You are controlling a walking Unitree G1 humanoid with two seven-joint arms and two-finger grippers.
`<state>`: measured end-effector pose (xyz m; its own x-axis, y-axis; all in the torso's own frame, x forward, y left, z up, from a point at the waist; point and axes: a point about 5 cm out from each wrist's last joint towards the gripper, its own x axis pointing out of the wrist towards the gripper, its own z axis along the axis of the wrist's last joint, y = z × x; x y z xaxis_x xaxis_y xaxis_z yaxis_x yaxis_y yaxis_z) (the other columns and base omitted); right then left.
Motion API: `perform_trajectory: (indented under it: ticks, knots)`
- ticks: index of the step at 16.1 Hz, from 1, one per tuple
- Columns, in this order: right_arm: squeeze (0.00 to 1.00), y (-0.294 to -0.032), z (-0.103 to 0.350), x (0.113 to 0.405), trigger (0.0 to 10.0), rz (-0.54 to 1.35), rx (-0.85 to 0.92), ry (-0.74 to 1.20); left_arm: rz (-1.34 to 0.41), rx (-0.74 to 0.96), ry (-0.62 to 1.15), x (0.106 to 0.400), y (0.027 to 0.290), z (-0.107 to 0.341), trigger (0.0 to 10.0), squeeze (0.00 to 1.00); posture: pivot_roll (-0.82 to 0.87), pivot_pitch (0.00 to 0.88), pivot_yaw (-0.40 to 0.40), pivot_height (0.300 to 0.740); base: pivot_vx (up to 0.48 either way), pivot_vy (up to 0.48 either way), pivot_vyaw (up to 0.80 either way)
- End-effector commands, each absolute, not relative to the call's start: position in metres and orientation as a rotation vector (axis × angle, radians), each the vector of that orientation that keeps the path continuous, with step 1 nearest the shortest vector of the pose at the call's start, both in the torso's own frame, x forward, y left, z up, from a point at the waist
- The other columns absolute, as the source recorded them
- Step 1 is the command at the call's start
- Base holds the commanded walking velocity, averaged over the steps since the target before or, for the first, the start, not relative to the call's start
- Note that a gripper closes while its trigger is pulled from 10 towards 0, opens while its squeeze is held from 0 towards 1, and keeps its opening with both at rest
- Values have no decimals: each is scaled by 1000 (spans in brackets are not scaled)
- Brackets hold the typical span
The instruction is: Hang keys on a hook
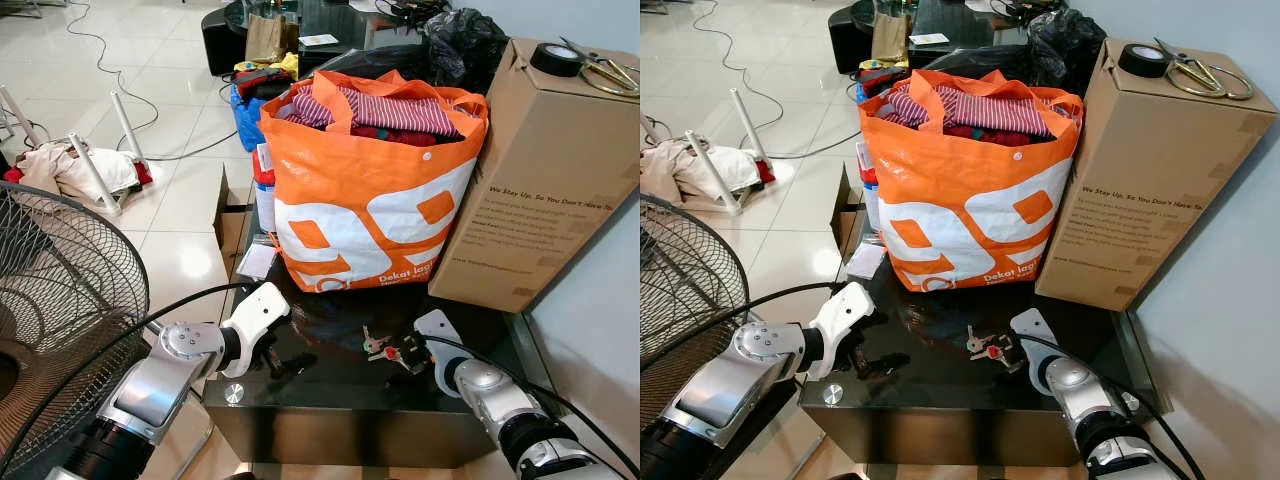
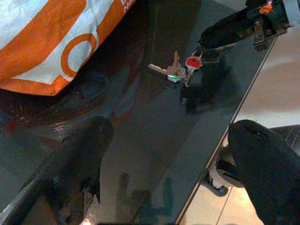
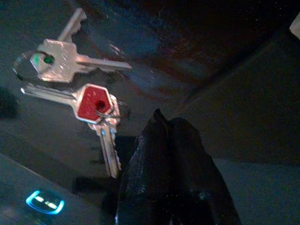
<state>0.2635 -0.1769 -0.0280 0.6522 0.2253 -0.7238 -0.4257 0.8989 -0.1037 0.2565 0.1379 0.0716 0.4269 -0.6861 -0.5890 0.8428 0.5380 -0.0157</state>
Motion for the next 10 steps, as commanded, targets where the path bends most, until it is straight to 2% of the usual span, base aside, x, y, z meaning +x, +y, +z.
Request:
perform_trajectory:
  ticks: [1, 4, 5, 8, 10]
  knots:
    - [0, -179, -24, 267, 0, 357, -232, 749, -958, 327, 569, 261, 141, 75, 10000, 0, -56, 0, -35, 740, 0, 0, 0]
    - [0, -188, -18, 267, 0, 325, -157, 698, -928, 338, 558, 264, 147, 78, 10000, 0, -24, 0, -46, 740, 0, 0, 0]
    - [0, -200, 10, 275, 0, 305, -133, 550, -815, 323, 484, 273, 155, 89, 10000, 0, 20, 0, -66, 740, 0, 0, 0]
    - [0, -205, 65, 279, 0, 261, -22, 263, -456, 238, 254, 300, 176, 123, 10000, 0, 36, 0, -53, 740, 0, 0, 0]
    - [0, -205, 107, 276, 0, 169, 133, 68, -371, 223, 79, 295, 175, 148, 10000, 0, 18, 0, -27, 740, 0, 0, 0]
